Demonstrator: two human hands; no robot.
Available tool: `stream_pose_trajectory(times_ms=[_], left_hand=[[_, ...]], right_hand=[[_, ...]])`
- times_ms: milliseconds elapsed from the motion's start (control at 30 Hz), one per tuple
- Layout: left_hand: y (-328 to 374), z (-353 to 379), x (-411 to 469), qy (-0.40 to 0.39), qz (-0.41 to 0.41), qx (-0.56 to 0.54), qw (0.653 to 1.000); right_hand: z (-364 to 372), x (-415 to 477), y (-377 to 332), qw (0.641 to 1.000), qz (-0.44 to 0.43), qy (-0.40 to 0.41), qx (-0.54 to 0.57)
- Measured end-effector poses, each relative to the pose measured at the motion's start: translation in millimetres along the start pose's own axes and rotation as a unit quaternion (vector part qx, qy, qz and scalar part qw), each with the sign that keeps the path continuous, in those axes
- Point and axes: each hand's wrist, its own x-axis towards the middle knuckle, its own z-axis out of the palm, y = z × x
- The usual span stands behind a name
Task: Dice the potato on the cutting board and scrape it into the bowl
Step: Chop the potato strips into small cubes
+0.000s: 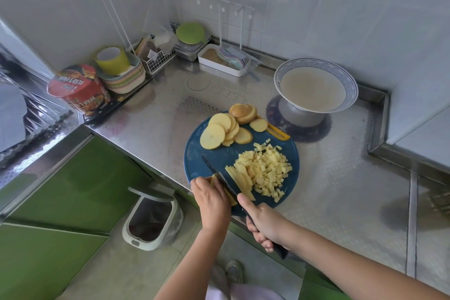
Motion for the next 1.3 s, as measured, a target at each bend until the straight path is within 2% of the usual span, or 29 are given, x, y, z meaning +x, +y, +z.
stream_pose_trajectory(times_ms=[267, 467, 733, 1000, 1133, 1300], left_hand=[[5.9, 1.5, -1.0, 0.026, 0.014, 0.014, 0.999], [5.8, -1.1, -1.4, 0.019, -0.011, 0.019, 1.000], [8.0, -5.5, -1.8, -0.010, -0.024, 0.012, 1.000], [10.4, -6.2, 0.2, -0.019, -0.047, 0.020, 0.999], [16.1, -12.4, 0.8, -0.044, -0.060, 0.021, 0.997], [26.7, -30.7, 9.4, -0.126, -0.102, 0.024, 0.987]], right_hand=[[5.8, 14.3, -7.3, 0.998, 0.055, 0.011, -0.017], [20.3, 33.1, 3.1, 0.995, 0.021, 0.065, -0.071], [4.5, 24.2, 3.6, 0.995, -0.002, 0.012, 0.100], [17.5, 26.8, 2.3, 0.993, -0.012, 0.062, 0.103], [9.1, 23.3, 3.3, 0.994, -0.010, 0.042, 0.102], [2.3, 20.5, 6.7, 0.996, -0.012, 0.037, 0.074]])
